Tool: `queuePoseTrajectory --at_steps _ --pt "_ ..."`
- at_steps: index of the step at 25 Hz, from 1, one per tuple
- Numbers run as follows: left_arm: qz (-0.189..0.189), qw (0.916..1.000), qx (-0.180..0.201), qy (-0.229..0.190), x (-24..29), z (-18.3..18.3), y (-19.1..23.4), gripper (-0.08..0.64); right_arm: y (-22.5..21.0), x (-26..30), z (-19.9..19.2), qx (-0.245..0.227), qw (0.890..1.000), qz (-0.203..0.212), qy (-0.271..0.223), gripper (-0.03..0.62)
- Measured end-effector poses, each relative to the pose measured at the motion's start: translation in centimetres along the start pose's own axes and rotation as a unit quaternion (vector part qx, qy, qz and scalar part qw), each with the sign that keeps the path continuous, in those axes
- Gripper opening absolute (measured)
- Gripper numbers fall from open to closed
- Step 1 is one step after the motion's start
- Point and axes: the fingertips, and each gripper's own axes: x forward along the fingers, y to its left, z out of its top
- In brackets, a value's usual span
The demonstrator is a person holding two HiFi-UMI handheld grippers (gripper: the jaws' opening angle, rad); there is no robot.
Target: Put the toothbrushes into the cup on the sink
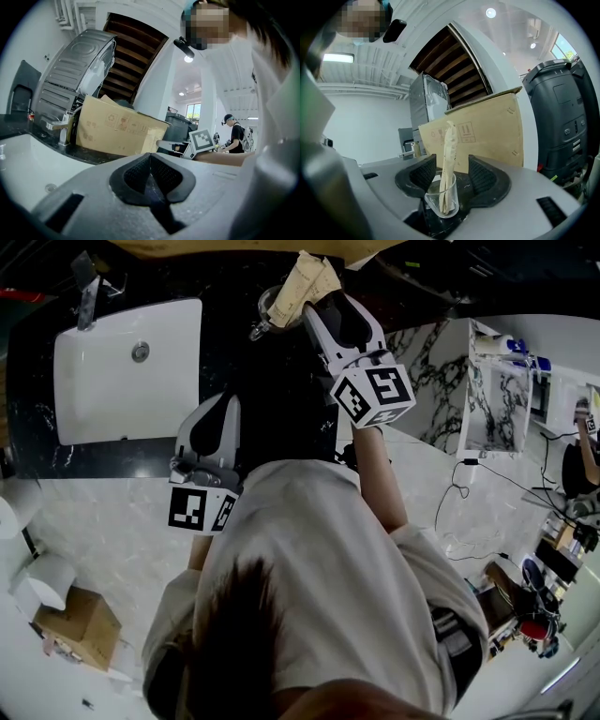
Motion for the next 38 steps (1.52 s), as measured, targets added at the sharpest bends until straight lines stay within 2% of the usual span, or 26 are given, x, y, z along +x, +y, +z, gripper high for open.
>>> queuePoseTrajectory --at_steps 7,17,22,27,38 --pt "0.004 0.9999 0.004 -0.013 -0.6 1.0 -0.4 0.015 -0.4 -2.1 2.0 -0.013 1.000 -0.007 -0.022 0.176" --pt "0.003 0.9997 0.008 -0.022 -1.8 1.6 -1.7 0.015 -0.7 -5.3 3.8 -0.029 0.998 -0.030 -0.037 0.075" --pt "0.007 0.9993 0.013 -0.033 -2.7 2.2 -1.8 0.015 0.3 -6.4 5.2 -0.039 0.998 -0.018 -0.044 0.038" --pt "0.017 0.9990 0.010 -0.039 -4.2 2.2 -1.9 0.015 1.5 -8.0 6.8 -0.063 0.996 -0.004 -0.058 0.025" --pt "0.031 0.9979 0.019 -0.053 -7.0 2.9 -2.8 0.015 2.5 -14.0 10.6 -0.089 0.991 -0.027 -0.098 0.015"
